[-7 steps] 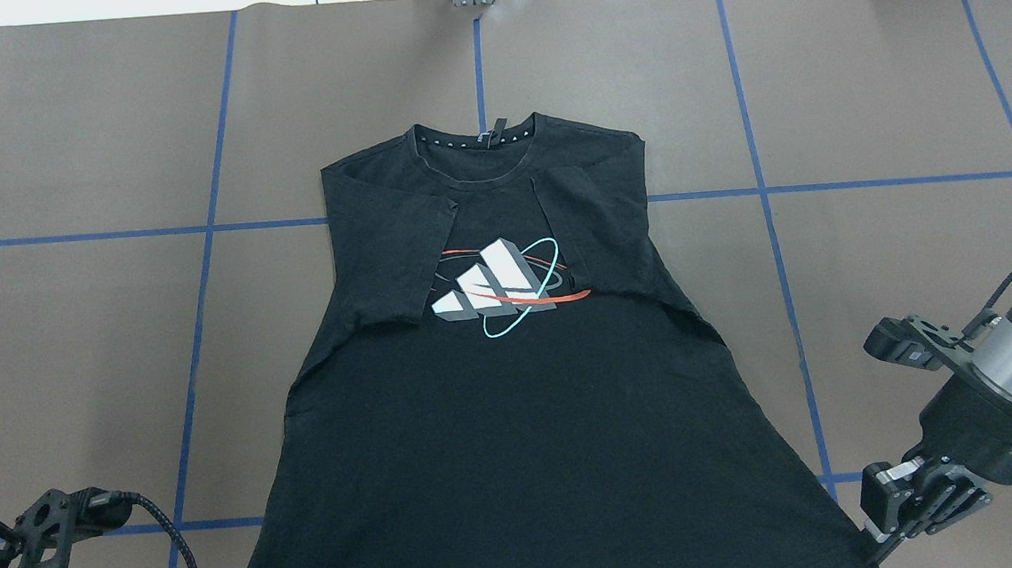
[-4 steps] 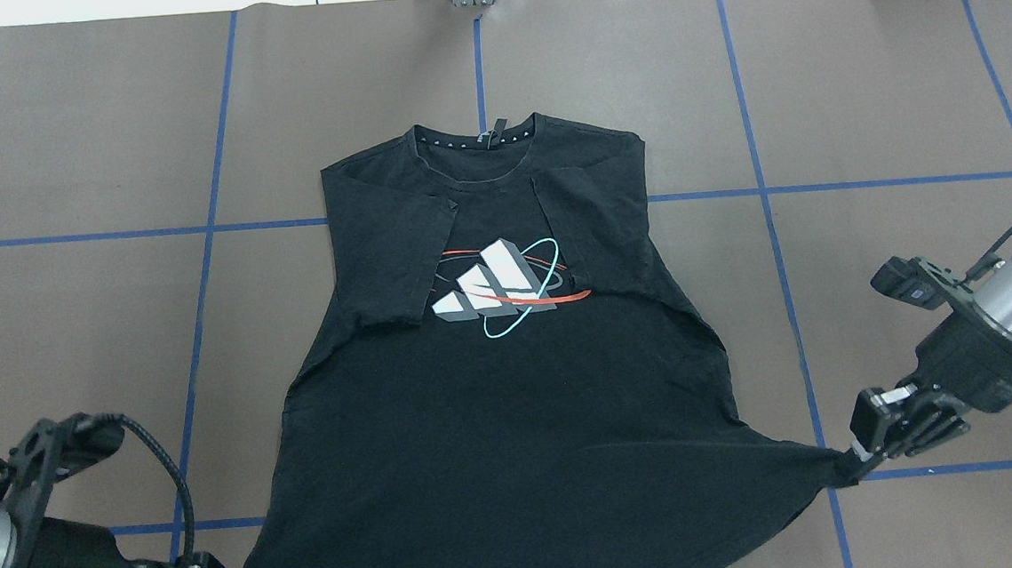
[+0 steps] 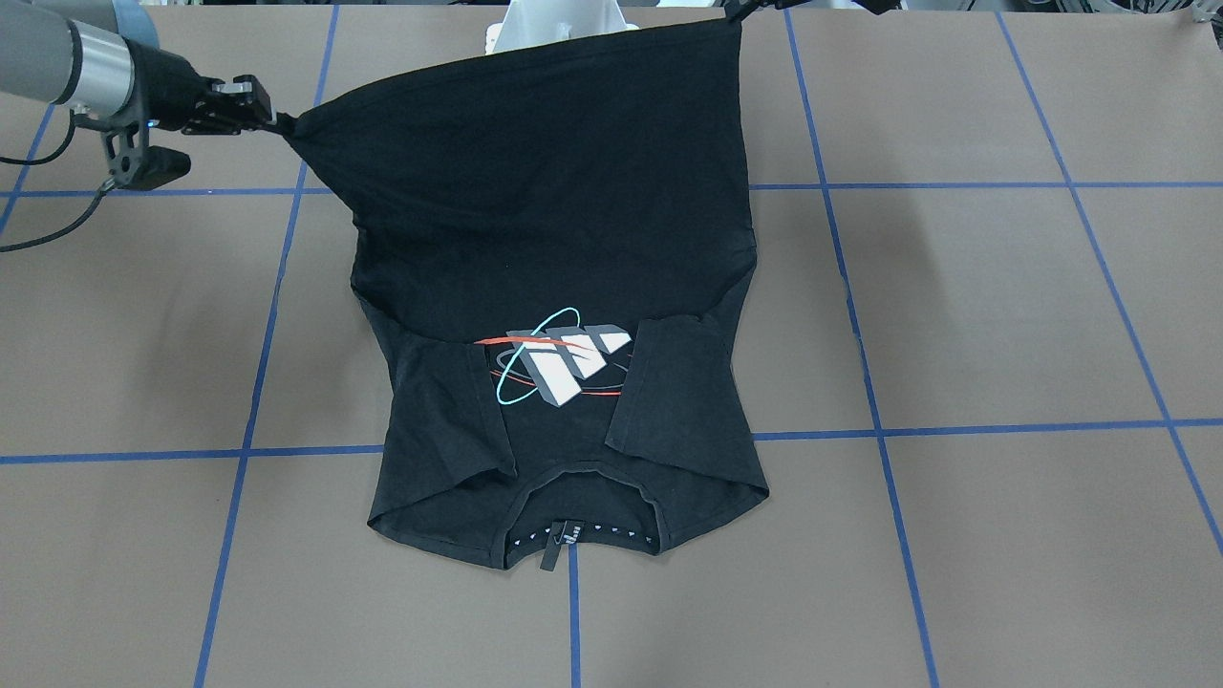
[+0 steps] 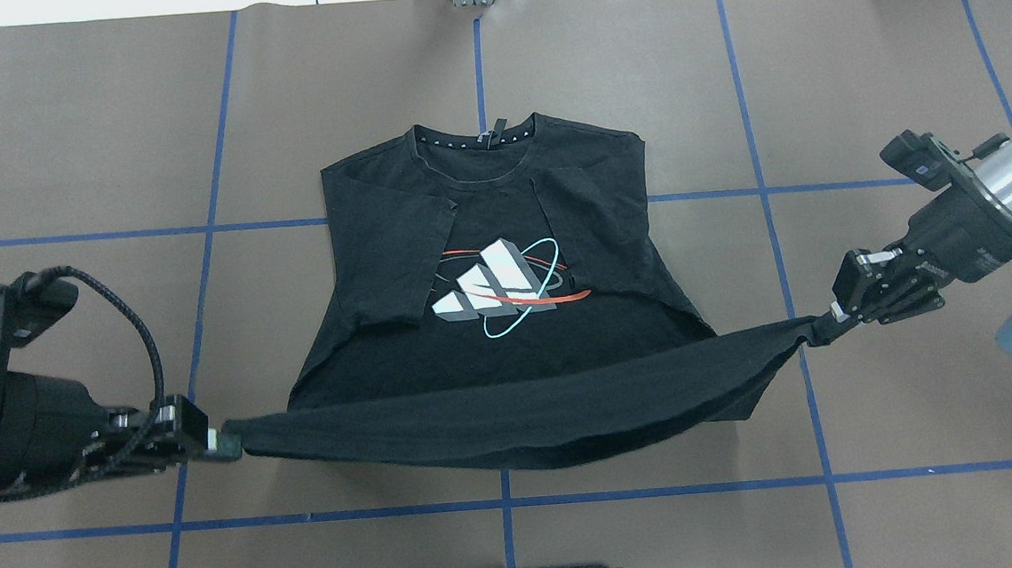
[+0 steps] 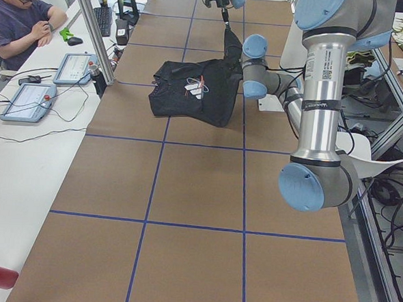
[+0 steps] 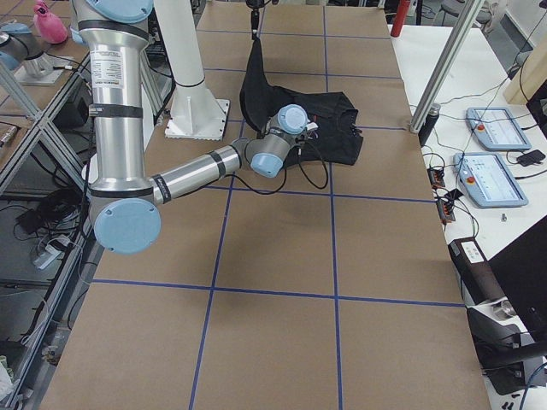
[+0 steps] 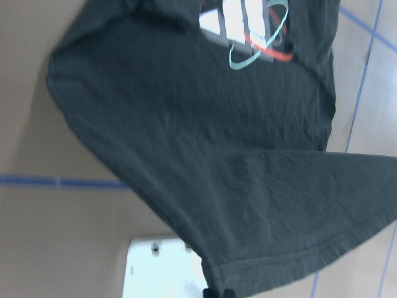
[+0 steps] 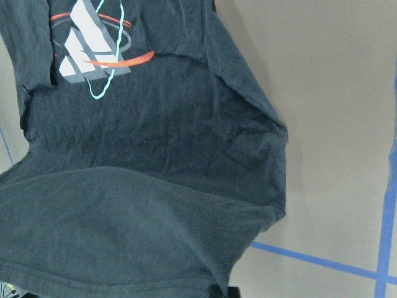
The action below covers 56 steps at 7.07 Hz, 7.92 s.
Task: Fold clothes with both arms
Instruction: 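Lift both hem corners and carry them toward the collar, then lay the hem over the collar with both grippers, stretching it taut, then open both grippers and raise them away from the folded shirt, then lower the right gripper onto the folded shirt edge nearest it and grasp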
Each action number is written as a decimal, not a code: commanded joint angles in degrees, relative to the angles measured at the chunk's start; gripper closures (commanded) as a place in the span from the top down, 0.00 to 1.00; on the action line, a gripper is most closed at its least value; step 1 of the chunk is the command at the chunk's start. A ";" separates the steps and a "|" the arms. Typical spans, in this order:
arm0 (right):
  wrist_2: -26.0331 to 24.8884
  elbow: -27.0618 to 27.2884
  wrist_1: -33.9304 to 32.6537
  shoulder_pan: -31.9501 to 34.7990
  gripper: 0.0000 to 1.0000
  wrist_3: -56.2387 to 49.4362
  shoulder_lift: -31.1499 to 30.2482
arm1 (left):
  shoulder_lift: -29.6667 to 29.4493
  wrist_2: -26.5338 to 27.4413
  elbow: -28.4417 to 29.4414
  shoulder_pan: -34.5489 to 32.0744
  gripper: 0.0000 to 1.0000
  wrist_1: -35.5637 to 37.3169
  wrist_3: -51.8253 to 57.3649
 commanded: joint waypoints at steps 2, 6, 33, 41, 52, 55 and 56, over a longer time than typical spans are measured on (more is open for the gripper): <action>-0.07 -9.19 -0.16 5.26 0.00 -0.29 7.01 | -6.33 -8.17 12.17 -11.26 0.00 -0.31 3.94; -0.86 -21.76 -0.25 8.26 0.00 -0.12 18.34 | -15.82 -7.99 24.57 -13.55 0.00 -0.39 3.85; -13.26 -41.75 0.01 6.86 1.00 0.76 34.90 | -32.37 -3.25 52.55 -19.44 1.00 -10.41 3.85; -13.87 -28.58 -0.25 -6.31 1.00 7.62 20.15 | -32.20 -3.16 48.16 -20.32 1.00 -9.80 3.15; -13.96 -27.60 -0.33 -9.84 0.29 8.14 18.28 | -31.93 -3.07 45.60 -20.49 1.00 -9.80 2.71; -13.79 -26.55 0.01 -10.02 0.00 11.04 18.29 | -31.93 -3.07 45.52 -20.58 1.00 -9.80 2.71; -13.52 -23.58 0.02 -9.93 0.00 10.96 16.63 | -31.93 -3.07 45.52 -20.58 1.00 -9.80 2.71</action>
